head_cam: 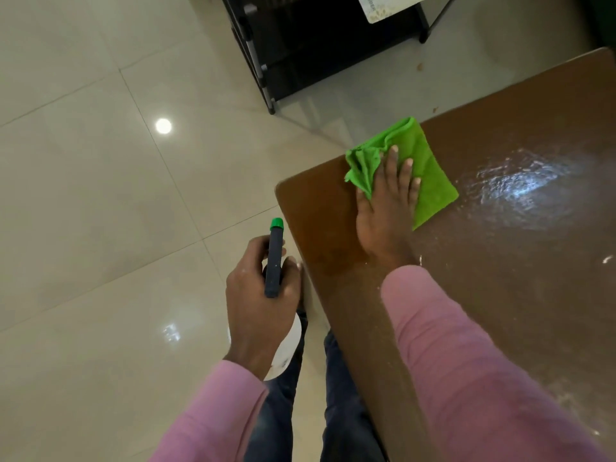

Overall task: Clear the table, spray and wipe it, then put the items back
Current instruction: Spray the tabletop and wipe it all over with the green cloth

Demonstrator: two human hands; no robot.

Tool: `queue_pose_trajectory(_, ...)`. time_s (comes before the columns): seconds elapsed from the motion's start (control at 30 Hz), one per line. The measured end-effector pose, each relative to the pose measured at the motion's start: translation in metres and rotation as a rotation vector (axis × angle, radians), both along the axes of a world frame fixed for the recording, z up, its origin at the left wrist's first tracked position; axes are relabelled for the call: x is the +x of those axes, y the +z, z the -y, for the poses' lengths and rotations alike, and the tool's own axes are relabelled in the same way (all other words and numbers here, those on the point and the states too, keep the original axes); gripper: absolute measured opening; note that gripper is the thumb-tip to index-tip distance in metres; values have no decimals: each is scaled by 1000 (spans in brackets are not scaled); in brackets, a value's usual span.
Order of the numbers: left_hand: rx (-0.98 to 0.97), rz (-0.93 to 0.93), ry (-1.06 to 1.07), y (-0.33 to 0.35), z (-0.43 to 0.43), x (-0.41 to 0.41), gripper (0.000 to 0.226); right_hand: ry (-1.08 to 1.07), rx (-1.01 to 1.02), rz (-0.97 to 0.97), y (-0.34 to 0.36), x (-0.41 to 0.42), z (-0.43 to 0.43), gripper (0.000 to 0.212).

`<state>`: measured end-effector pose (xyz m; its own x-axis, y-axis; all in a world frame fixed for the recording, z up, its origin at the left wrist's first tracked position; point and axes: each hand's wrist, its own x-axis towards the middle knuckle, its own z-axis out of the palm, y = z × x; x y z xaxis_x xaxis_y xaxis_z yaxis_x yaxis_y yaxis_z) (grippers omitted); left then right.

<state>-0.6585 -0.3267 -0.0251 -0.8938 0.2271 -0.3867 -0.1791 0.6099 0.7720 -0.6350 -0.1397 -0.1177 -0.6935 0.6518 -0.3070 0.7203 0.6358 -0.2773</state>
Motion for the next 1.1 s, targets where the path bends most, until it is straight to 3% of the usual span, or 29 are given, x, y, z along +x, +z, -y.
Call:
queue_pose_trajectory(0.1,26,15,-11,4,-7,3,27,275,4,-11,2,21,69,73)
queue_pose_trajectory(0.2,41,2,-49,7,-12,3,20,528,-71,-31,8,62,101,75)
queue_pose_trajectory(0.43,17,-2,-104,2,-20,7,18,44,-22,27,7,81,-43,67)
queue_pose_trajectory(0.57,17,48,-78,1,-22,14,17,17,-20,-15,4,72,3,78)
queue_pose_trajectory(0.7,17,29,-149,5,-24,18,20,335,-82,-42,10,100,109,78)
queue_pose_trajectory(0.77,40,21,-188,8,-26,17,18,396,-98,-30,12,115,111,70)
queue_pose_trajectory(0.83,39,33,-214,7,-28,17,19,274,-79,-52,10,120,76,66)
queue_pose_trajectory(0.93,27,47,-237,3,-31,17,18,43,-30,-34,5,118,-6,79)
queue_pose_trajectory(1.0,37,55,-241,2,-35,18,19,-100,-37,-29,5,113,-47,70)
queue_pose_trajectory(1.1,42,45,-267,0,-40,18,18,-139,-55,-38,5,103,-26,73)
